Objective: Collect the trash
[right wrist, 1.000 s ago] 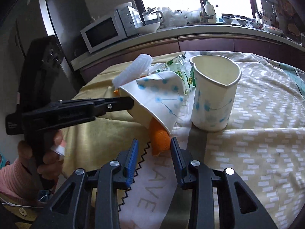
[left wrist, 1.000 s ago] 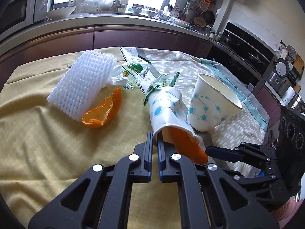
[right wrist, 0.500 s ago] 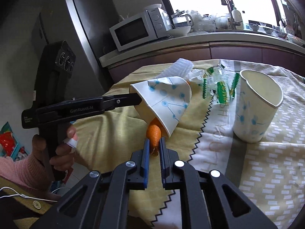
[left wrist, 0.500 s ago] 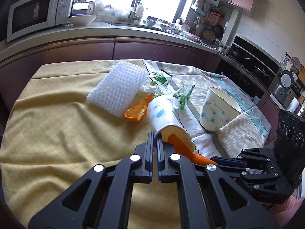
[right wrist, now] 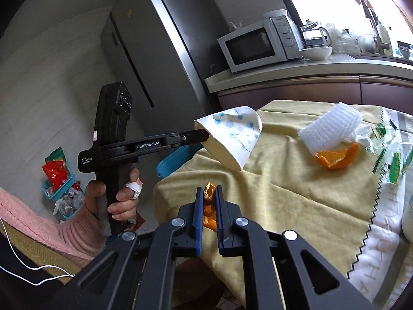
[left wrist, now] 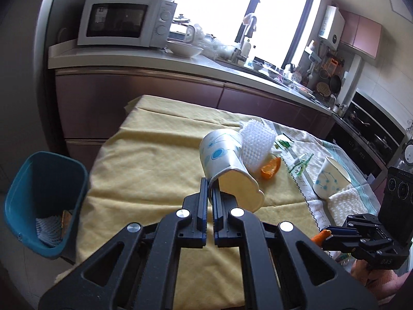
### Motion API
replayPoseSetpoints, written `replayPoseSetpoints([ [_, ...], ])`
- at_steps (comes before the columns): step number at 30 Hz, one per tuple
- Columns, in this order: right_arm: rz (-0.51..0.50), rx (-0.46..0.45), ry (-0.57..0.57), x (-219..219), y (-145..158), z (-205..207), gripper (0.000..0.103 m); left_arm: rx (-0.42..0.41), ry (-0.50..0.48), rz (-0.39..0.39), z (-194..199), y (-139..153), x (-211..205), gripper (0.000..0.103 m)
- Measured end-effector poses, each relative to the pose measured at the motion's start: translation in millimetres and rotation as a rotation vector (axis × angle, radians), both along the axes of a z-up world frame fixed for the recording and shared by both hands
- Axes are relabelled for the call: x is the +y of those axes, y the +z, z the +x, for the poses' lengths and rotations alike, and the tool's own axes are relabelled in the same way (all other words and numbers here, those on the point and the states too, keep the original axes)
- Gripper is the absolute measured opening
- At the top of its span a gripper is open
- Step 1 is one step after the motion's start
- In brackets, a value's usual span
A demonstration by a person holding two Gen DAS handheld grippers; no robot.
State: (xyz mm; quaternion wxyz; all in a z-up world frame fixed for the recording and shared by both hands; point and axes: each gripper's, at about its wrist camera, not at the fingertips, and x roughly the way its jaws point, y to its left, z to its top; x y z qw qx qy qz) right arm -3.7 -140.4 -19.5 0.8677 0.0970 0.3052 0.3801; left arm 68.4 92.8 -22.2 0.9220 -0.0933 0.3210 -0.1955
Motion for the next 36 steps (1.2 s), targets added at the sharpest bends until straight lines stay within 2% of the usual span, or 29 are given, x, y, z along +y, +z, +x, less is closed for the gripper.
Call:
replayPoseSetpoints([
  [6, 0.004, -0.004, 0.037, 23, 7, 18, 0.008, -0.026, 0.113, 0.0, -15, 9, 53, 0.004],
  [15, 0.004, 0.016, 0.053, 52, 9, 44, 0.008, -0.01, 0.206, -0.007, -34, 2, 100, 0.004],
  [36, 0.0, 0.036, 0.122, 103, 3, 87, 0.008, -0.01, 0.324, 0.025, -52, 2, 140, 0.004],
])
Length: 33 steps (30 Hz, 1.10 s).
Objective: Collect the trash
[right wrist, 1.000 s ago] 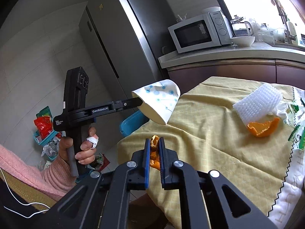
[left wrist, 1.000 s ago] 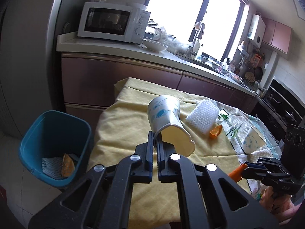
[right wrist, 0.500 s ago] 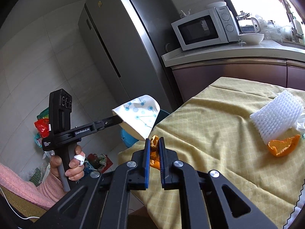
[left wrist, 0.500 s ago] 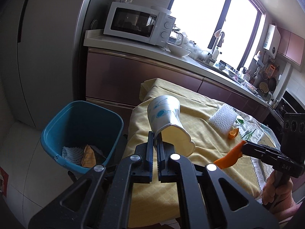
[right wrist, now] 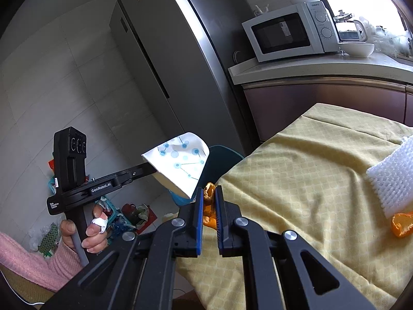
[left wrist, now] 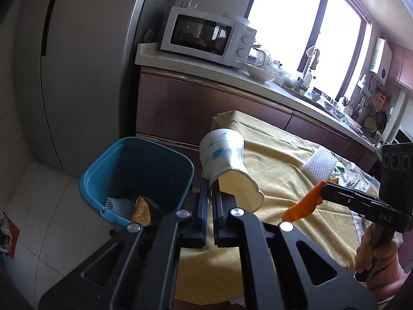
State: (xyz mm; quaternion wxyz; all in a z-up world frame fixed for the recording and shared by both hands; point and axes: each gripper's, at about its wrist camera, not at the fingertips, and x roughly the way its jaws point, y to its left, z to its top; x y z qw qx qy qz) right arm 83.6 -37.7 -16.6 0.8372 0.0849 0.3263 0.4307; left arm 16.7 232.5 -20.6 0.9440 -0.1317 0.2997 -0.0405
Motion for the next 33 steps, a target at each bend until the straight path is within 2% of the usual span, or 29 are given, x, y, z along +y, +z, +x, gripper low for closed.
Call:
replayPoseSetpoints([
  [33, 0.011, 0.004, 0.072, 50, -1, 33, 0.008, 0.014, 0.121, 0.022, -8, -5, 34, 0.004],
])
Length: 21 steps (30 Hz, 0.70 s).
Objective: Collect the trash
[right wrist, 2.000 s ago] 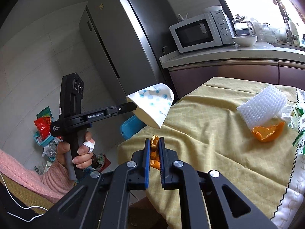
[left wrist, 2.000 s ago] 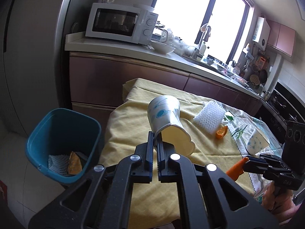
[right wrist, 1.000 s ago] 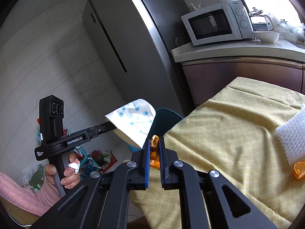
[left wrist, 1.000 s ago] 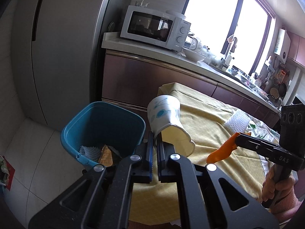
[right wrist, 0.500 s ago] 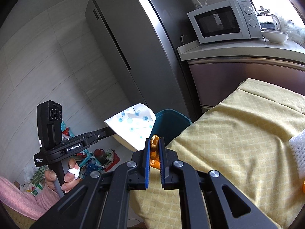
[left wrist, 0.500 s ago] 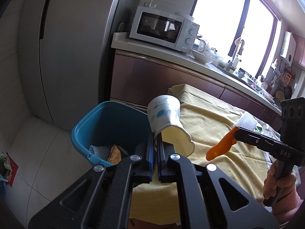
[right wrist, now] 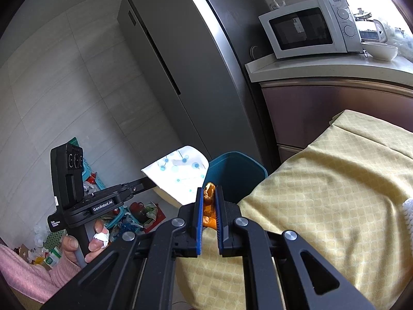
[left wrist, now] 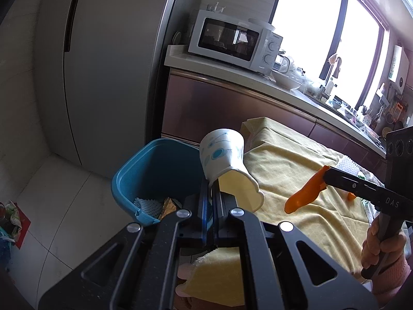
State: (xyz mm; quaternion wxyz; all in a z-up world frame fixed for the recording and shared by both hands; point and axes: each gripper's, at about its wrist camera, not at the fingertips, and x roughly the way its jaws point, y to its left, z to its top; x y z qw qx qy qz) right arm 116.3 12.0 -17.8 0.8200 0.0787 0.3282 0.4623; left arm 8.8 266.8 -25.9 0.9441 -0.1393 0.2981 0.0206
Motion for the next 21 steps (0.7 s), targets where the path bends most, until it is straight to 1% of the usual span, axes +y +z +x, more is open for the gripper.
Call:
replayPoseSetpoints([
  [15, 0.007, 0.003, 0.025, 20, 4, 10, 0.008, 0.008, 0.036, 0.02, 6, -2, 10, 0.004],
  [21, 0.011, 0.028, 0.024, 29, 1, 20, 0.008, 0.016, 0.049, 0.029, 10, -4, 12, 0.004],
])
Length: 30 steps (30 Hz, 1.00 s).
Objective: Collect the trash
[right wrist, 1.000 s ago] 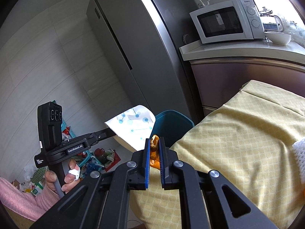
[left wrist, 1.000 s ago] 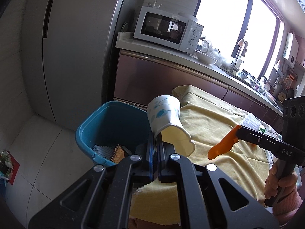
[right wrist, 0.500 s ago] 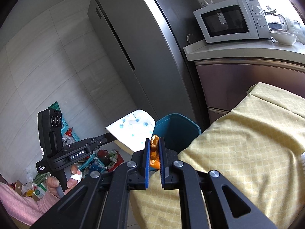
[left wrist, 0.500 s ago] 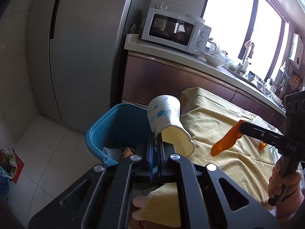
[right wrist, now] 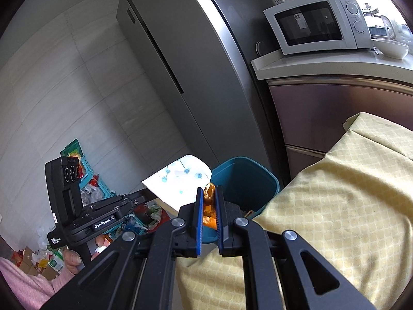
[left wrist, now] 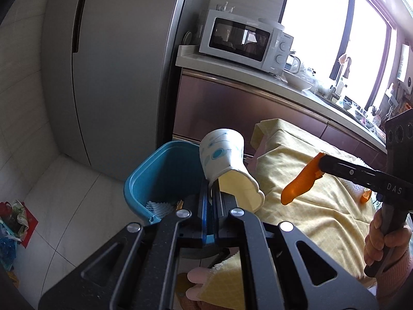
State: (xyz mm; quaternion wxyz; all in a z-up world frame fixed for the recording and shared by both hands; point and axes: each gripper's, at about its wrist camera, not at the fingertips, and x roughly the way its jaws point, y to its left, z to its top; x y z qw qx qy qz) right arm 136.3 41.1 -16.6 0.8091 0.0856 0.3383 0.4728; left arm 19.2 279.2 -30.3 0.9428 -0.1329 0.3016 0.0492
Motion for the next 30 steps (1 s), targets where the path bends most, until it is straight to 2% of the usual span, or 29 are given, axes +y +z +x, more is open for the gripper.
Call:
replayPoseSetpoints([
  [30, -0.061, 0.079, -0.008, 48, -21, 39, 0.008, 0.069, 0.056, 0.01, 32, -27, 12, 0.004],
])
